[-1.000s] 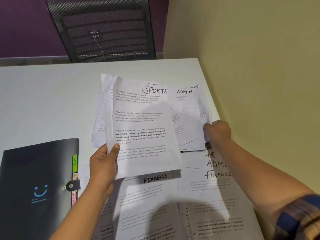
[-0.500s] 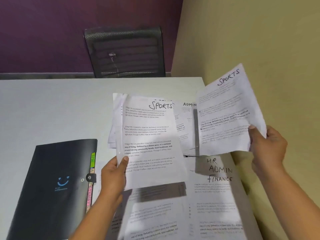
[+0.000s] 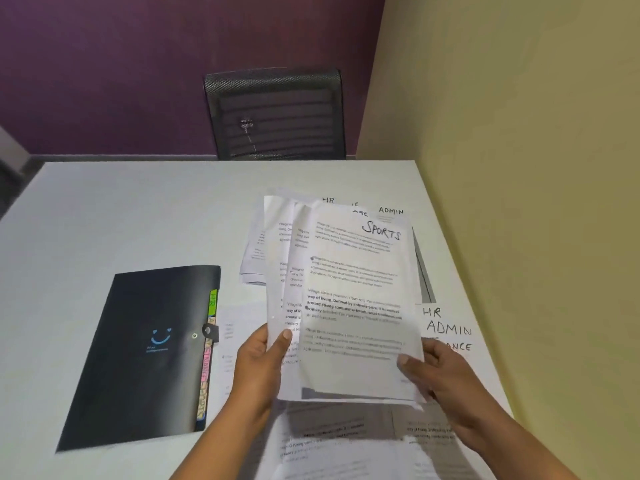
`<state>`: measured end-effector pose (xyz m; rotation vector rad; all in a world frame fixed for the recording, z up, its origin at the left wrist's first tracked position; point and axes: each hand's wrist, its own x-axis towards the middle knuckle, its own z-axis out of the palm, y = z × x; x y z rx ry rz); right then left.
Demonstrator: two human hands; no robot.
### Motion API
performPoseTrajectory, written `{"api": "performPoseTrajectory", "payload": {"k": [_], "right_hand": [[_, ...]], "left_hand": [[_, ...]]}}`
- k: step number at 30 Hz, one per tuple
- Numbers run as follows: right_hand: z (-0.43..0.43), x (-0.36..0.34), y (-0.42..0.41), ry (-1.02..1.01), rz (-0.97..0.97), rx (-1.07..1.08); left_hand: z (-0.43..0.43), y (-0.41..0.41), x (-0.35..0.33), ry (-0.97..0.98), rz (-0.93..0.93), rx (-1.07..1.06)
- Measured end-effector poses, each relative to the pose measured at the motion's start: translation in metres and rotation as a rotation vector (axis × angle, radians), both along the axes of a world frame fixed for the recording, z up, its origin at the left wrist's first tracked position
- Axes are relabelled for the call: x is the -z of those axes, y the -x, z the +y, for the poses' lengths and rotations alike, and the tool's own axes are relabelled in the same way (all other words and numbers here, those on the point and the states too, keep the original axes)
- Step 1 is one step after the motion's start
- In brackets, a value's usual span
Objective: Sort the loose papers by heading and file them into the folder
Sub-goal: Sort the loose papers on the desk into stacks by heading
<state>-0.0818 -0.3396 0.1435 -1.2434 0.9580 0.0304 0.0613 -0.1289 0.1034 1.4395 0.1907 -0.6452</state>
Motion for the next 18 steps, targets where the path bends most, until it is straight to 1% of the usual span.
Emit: {"api": "performPoseTrajectory", "payload": {"k": [2, 4, 5, 10, 15, 18], "right_hand": [[-0.005, 0.0, -0.005, -0.069, -0.038, -0.029], [-0.009, 0.0, -0.013, -0.187, -0.063, 0.009], [-0.01, 0.001, -0.018, -0.202, -0.054, 0.019], [-0.01, 0.008, -0.026, -0.02, -0.059, -0.049], [-0.007, 0.013, -0.022, 0.01, -0.078, -0.116], [-0.005, 0.017, -0.022, 0.018, -0.093, -0.133]], "left_hand": [[0.004, 0.008, -0.001, 0.012, 0.016, 0.007], [0.008, 0.014, -0.002, 0.034, 0.038, 0.016], [0.01, 0.017, -0.003, 0.046, 0.046, 0.026], [0.016, 0.026, -0.009, 0.084, 0.054, 0.088], [0.021, 0.023, -0.016, 0.112, 0.078, 0.108], [0.021, 0.02, -0.018, 0.113, 0.012, 0.125]]}}
